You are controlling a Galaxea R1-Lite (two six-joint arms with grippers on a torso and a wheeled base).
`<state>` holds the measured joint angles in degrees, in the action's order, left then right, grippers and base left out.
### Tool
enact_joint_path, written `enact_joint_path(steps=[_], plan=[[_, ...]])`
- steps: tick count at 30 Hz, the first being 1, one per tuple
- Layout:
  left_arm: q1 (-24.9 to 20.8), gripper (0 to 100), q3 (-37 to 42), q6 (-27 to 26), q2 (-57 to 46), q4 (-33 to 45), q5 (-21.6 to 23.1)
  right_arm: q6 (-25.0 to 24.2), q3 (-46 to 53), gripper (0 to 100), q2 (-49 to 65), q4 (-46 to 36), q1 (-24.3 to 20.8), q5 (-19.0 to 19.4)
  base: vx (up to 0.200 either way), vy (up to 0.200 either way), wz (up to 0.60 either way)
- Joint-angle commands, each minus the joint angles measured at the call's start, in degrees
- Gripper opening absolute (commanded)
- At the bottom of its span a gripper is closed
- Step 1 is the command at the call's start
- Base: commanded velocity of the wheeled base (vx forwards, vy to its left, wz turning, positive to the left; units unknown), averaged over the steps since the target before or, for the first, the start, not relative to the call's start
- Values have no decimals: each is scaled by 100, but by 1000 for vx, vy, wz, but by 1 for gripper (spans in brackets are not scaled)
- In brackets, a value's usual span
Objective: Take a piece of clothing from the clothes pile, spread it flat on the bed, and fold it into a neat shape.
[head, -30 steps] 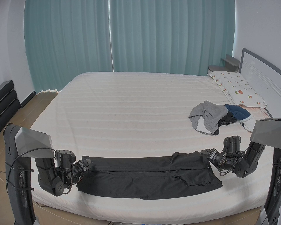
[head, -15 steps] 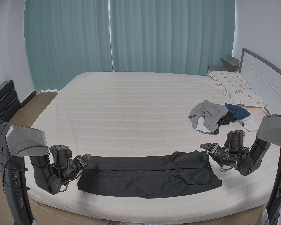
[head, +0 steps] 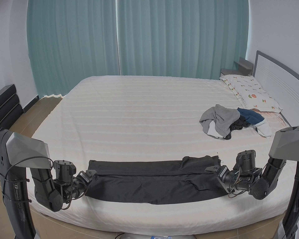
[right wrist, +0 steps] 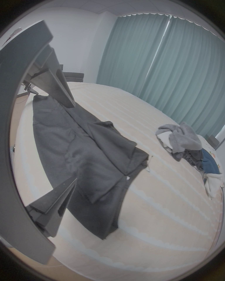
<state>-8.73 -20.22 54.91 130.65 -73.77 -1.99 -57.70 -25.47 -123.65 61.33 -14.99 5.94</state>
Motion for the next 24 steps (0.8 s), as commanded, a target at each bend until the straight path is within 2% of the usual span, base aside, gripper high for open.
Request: enact_joint_path(steps=[1, 6, 9, 10, 11, 20, 24], plan=[[-24, 100, 133, 29, 49, -41, 67, -110, -11, 100, -423, 81, -267, -40, 0, 0, 0], [-50, 100, 133, 38, 75, -50, 58, -110, -2, 100, -608, 283, -276, -119, 0, 0, 0], [-50, 100, 142, 38, 93, -68, 49, -84, -11, 100, -713, 292, -329, -330, 0, 0, 0], [-59, 100, 142, 38, 93, -68, 49, -49, -55, 100, -898, 362, -461, -611, 0, 0, 0], [-50, 100, 142, 38, 93, -68, 49, -40, -73, 100, -959, 441, -496, -717, 0, 0, 0], [-59, 100, 142, 38, 93, -68, 49, 83, -55, 100, -1100, 652, -540, -849, 0, 0, 0], [-59, 100, 142, 38, 93, -68, 49, 233, -99, 100, -1232, 687, -548, -1086, 0, 0, 0]])
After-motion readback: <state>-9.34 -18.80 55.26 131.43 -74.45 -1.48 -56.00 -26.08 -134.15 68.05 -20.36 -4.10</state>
